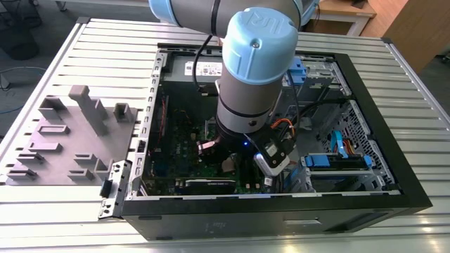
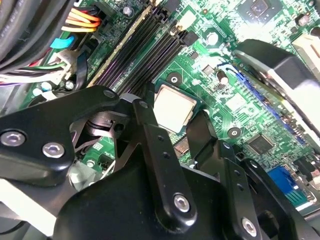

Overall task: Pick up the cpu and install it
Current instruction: 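Place the cpu into insertion slot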

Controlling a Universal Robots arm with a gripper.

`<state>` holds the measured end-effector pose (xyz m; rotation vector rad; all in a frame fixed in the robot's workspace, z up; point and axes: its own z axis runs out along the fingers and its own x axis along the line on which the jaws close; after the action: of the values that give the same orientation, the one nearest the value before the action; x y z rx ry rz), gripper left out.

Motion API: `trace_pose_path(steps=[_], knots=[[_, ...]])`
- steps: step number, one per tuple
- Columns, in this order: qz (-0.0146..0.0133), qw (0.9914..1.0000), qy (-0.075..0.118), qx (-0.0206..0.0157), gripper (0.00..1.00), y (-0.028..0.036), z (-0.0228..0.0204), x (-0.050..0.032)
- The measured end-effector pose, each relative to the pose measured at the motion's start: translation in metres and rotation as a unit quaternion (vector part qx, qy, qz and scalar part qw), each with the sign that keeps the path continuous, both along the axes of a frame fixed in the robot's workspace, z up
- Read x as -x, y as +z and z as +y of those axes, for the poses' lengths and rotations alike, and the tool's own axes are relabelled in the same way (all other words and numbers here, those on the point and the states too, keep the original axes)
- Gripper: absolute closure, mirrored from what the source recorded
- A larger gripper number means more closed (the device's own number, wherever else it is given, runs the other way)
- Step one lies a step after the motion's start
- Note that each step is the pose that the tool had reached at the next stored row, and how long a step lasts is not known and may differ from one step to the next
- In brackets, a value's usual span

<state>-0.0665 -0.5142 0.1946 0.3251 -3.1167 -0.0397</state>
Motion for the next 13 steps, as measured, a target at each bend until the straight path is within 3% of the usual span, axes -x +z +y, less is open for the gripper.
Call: trace_pose_path(steps=[5, 13], knots=[[0.0003, 0.99997, 0.003, 0.0067, 0.47, -0.0009, 0.0004, 0.0], [0.0003, 0.99996, 0.006, 0.007, 0.47, -0.0027, 0.0004, 0.0]])
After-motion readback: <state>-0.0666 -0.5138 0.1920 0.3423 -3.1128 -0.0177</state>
